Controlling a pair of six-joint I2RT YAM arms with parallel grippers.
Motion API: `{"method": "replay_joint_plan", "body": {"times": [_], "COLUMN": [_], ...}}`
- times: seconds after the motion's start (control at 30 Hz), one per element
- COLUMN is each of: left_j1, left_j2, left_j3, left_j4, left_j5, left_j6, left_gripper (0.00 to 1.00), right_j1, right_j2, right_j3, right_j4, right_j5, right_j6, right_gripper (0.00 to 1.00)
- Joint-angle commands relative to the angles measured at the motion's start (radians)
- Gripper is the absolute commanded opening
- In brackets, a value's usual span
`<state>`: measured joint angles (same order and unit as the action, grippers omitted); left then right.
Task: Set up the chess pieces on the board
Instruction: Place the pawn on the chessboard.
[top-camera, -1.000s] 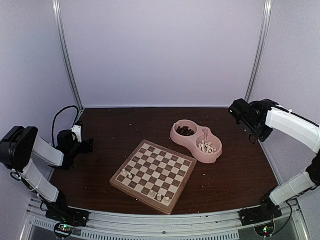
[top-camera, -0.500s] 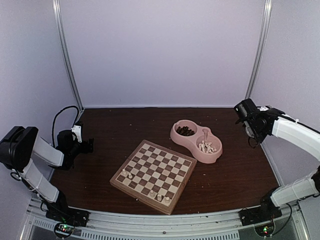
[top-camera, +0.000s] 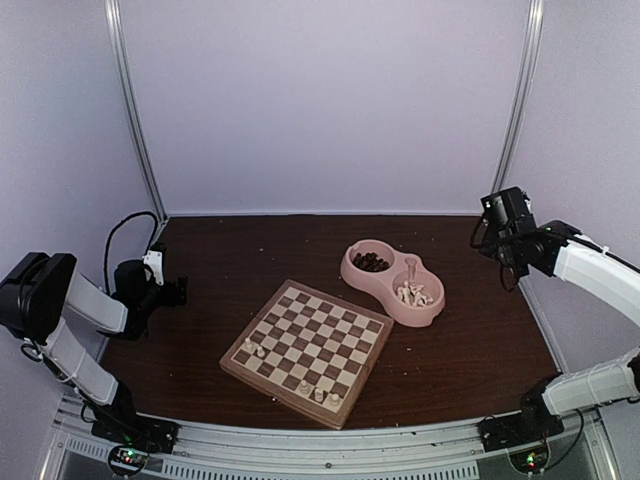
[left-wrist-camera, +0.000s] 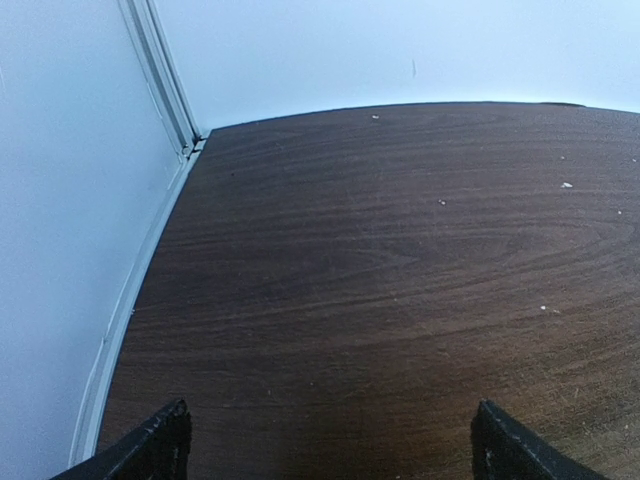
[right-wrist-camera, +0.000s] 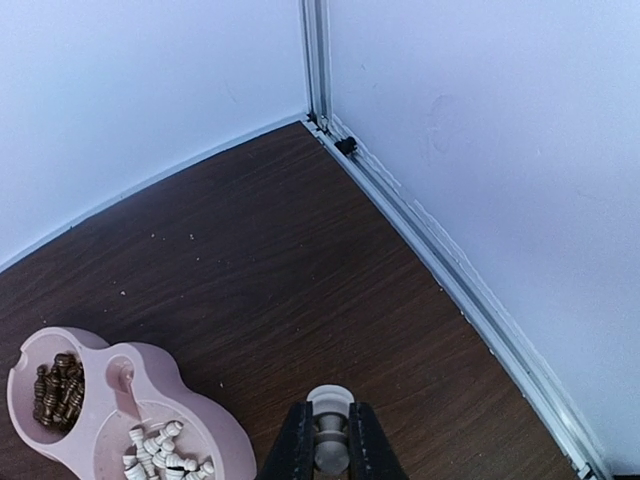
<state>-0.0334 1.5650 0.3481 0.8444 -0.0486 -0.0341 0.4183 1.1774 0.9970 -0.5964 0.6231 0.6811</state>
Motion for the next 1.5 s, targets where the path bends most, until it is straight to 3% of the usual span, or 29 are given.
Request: {"method": "replay_joint_plan", "body": {"times": [0.0, 0.17, 0.63, 0.97, 1.1, 1.23, 1.3, 1.37, 1.43, 1.47], "left_j1": [0.009, 0.009, 0.01, 0.01, 0.005, -0.048, -0.093, -0.128, -0.133, -0.138], "left_j2": [0.004, 0.003, 0.003, 0.001, -0.062, -0.291, -0.396, -0.501, -0.587, -0.628], "left_j3": [0.01, 0.01, 0.01, 0.002, -0.071, -0.062, -0.006, 0.097, 0.198, 0.212], "left_j4": [0.032, 0.033, 0.032, 0.039, 0.126, -0.066, -0.244, -0.54, -0.769, -0.798], "left_j5": [0.001, 0.0, 0.003, 0.004, 0.0, -0.087, -0.175, -0.237, -0.162, -0.115], "left_j6": [0.007, 0.007, 0.007, 0.009, 0.015, 0.053, 0.004, -0.11, -0.217, -0.229], "left_gripper": [0.98, 0.98, 0.98, 0.98, 0.98, 0.98, 0.98, 0.98, 0.98, 0.98], "right_j1": [-0.009, -0.009, 0.004, 0.152, 0.199, 0.274, 0.318, 0.353, 0.378, 0.39], "right_j2": [-0.02, -0.04, 0.039, 0.133, 0.186, 0.258, 0.291, 0.324, 0.36, 0.381], "right_j3": [-0.006, -0.044, -0.014, 0.099, 0.169, 0.248, 0.281, 0.29, 0.3, 0.308], "right_j4": [0.067, 0.181, 0.19, 0.081, 0.023, -0.037, -0.042, -0.028, -0.014, -0.016], "right_j5": [-0.068, -0.183, -0.634, -0.719, -0.745, -0.719, -0.68, -0.671, -0.675, -0.67], "right_j6": [-0.18, -0.266, -0.321, -0.328, -0.345, -0.385, -0.408, -0.427, -0.451, -0.46], "right_gripper": [0.0, 0.0, 0.0, 0.0, 0.0, 0.0, 0.0, 0.0, 0.0, 0.0]}}
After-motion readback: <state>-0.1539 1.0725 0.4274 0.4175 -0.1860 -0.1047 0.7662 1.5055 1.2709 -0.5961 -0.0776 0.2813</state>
